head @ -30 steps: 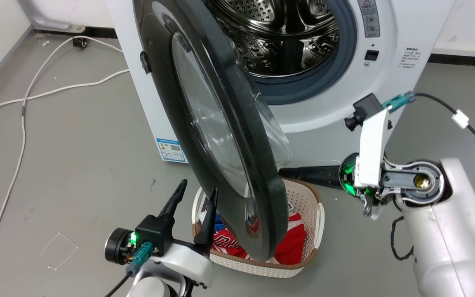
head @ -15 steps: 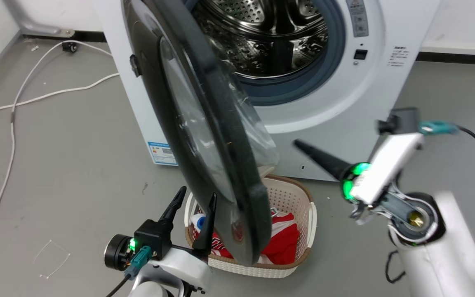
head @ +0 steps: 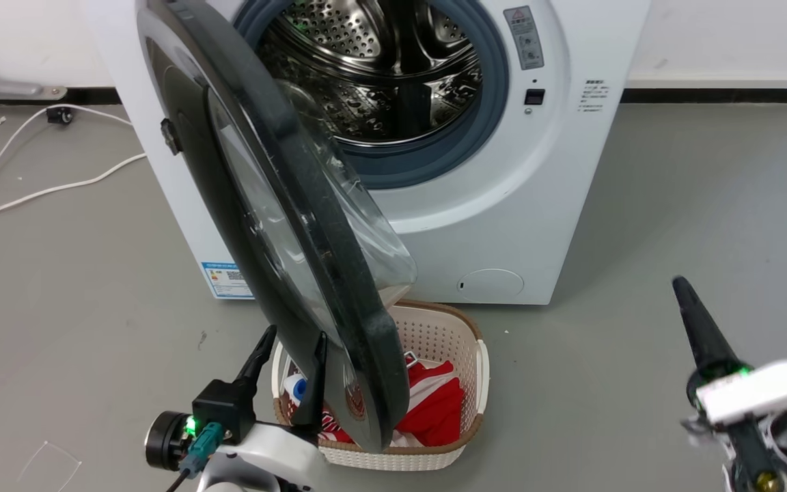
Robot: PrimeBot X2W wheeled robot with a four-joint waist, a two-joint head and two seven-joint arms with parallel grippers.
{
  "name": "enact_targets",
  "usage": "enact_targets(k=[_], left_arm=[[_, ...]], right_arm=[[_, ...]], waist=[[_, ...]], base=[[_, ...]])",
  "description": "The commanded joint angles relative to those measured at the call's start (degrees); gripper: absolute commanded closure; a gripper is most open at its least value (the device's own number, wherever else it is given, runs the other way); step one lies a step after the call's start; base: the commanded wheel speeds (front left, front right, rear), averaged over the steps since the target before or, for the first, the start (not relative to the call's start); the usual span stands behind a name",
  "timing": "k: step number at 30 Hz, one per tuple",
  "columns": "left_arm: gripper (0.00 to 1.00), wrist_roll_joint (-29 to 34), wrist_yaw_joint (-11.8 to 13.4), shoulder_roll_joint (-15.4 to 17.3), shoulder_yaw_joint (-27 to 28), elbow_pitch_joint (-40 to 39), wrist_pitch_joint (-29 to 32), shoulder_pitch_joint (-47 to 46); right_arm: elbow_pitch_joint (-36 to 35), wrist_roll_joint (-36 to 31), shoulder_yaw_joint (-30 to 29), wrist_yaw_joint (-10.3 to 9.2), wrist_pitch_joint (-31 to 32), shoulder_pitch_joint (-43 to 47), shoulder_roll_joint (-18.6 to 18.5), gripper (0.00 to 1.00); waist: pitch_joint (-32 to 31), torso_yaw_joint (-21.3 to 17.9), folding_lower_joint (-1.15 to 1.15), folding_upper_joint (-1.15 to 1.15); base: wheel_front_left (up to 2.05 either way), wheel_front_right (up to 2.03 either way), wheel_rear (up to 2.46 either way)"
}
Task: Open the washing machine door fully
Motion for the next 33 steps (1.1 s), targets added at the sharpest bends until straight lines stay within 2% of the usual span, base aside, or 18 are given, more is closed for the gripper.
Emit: enact_targets(k=[1, 6, 12, 17, 22, 33], left_arm=[[0.00, 0.30, 0.23, 0.39, 0.43, -0.10, -0.15, 0.86], [0.00, 0.39, 0.24, 0.77, 1.62, -0.08, -0.15, 1.94], [0.00, 0.75, -0.15, 0.98, 2.39, 0.11, -0.15, 2.06], [0.00, 1.07, -0.25, 1.03, 2.74, 0.34, -0.15, 1.86], [0.00, 1.17, -0.41, 1.08, 3.17, 0.50, -0.15, 2.48], [0.00, -0.23, -0.50, 0.67, 3.74, 1.37, -0.15, 3.16]], right_arm=[[-0.98, -2.99, -0.01, 0.15, -1.70, 1.96, -0.42, 0.00], [-3.90, -17.20, -0.85, 0.15, -8.37, 6.87, -0.99, 0.00], [-8.48, -36.20, -2.15, 0.14, -12.95, 10.36, -1.19, 0.00], [-10.80, -46.71, -0.11, 0.08, -15.17, 13.86, -0.74, 0.00], [-8.18, -50.08, 2.24, 0.08, -17.39, 15.84, -0.04, 0.00], [-4.19, -50.23, 2.97, 0.08, -19.16, 13.65, 0.67, 0.00]], waist=[[-0.26, -0.48, 0.00, 0.00], [-0.64, -1.49, 0.00, 0.00], [-0.75, -1.91, 0.00, 0.00], [-0.92, -2.03, 0.00, 0.00], [-1.23, -2.43, 0.00, 0.00], [-1.79, -2.38, 0.00, 0.00]], base=[[0.00, 0.00, 0.00], [0.00, 0.00, 0.00], [0.00, 0.00, 0.00], [0.00, 0.00, 0.00], [0.00, 0.00, 0.00], [0.00, 0.00, 0.00]])
